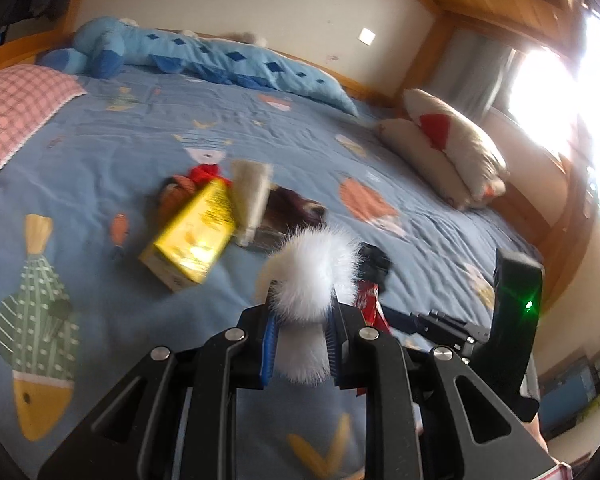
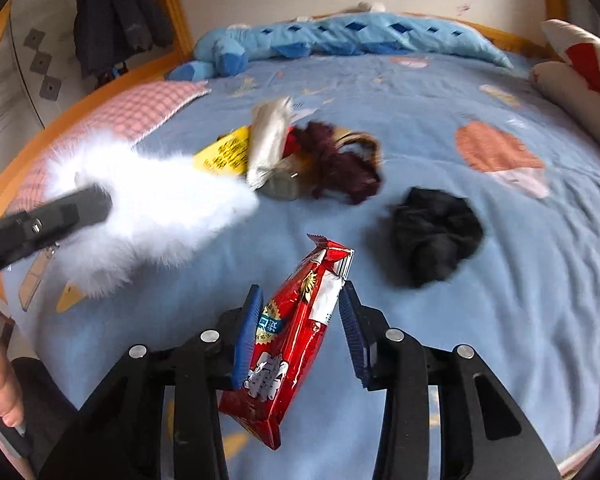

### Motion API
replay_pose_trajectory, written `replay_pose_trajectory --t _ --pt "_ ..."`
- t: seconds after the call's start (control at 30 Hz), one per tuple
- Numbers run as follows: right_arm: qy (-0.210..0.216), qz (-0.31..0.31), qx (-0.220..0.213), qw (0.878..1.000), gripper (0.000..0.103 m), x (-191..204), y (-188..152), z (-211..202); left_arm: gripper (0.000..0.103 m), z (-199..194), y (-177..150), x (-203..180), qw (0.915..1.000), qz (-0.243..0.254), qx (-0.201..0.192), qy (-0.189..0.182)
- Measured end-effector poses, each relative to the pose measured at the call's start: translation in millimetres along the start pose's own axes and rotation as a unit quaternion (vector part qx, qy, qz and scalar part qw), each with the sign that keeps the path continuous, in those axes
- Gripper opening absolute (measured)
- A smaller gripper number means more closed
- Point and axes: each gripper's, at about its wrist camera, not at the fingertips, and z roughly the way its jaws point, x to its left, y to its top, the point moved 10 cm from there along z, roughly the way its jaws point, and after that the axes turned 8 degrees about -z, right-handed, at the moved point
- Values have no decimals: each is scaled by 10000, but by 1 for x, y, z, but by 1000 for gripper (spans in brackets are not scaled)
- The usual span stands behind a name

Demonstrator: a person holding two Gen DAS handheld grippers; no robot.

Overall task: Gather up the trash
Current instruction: 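Carry the fluffy item and red snack bar with both grippers to the bucket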

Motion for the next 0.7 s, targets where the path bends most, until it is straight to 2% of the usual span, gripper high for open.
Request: replay_pose_trajectory --t 0.37,0.7 --pt "-538 406 -392 9970 38 -66 -30 -93 21 4 -28 -101 9957 626 212 -654" --pt "-1275 1078 -646 9838 38 -145 -89 -186 21 27 -78 -210 9795 1440 699 -1219"
